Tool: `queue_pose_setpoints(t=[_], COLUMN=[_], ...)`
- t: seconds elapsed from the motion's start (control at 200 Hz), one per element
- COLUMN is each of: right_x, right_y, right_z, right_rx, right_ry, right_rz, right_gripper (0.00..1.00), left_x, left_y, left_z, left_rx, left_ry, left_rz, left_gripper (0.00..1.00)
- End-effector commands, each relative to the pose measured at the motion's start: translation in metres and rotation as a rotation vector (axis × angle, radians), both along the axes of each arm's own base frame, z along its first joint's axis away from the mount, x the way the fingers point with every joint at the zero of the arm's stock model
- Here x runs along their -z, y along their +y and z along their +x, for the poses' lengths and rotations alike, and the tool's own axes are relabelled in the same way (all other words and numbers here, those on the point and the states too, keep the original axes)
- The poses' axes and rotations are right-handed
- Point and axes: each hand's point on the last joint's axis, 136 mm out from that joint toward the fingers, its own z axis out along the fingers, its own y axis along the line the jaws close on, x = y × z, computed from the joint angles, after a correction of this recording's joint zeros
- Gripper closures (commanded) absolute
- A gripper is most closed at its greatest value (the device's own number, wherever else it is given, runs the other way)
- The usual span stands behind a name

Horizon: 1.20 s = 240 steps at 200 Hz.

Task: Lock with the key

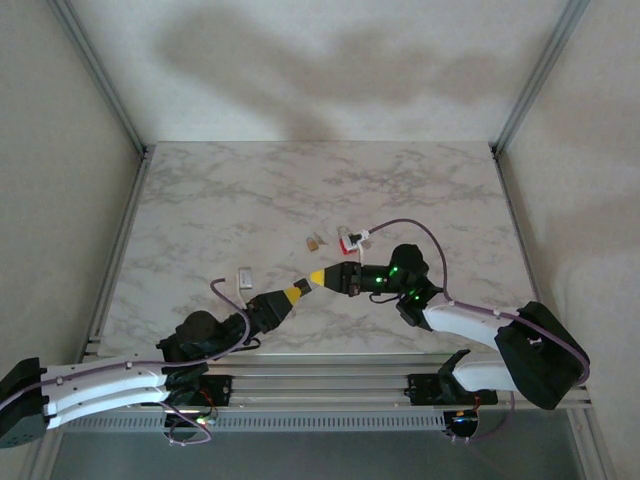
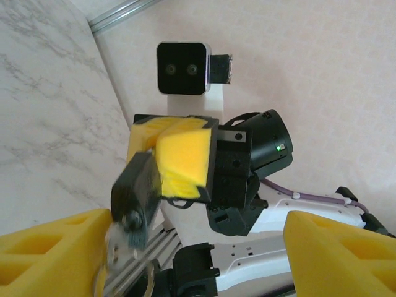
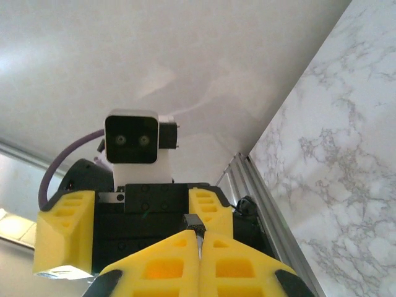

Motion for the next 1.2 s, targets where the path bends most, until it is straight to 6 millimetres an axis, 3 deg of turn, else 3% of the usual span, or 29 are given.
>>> queue_pose_setpoints(t=[0.0, 0.145, 0.175, 0.541, 1.196], right_x=[-0.02, -0.026, -0.015, -0.019, -0.014], right_y=[-0.008, -0.014, -0.017, -0.025, -0.02], right_z=[0.004, 0.008, 0.005, 0.009, 0.01], right_rx=[0.028, 0.045, 0.046, 0.059, 0.022], right_ry=[-0.042, -0.048, -0.025, -0.025, 0.009], right_rz=[0.06, 0.074, 0.056, 0.062, 0.066], right_gripper=[1.0, 1.0, 1.0, 1.0, 1.0], left_x=[0.006, 0.01, 0.01, 0.015, -0.004], left_y=[0.004, 0.013, 0.015, 0.037, 0.012], left_z=[0.0, 0.001, 0.001, 0.008, 0.008], left_rx=[-0.016, -0.046, -0.05, -0.141, -0.063], left_ry=[0.005, 0.008, 0.009, 0.019, 0.002], left_rz=[0.042, 0.077, 0.078, 0.144, 0.068], left_gripper=[0.28, 0.29, 0.29, 0.3, 0.37])
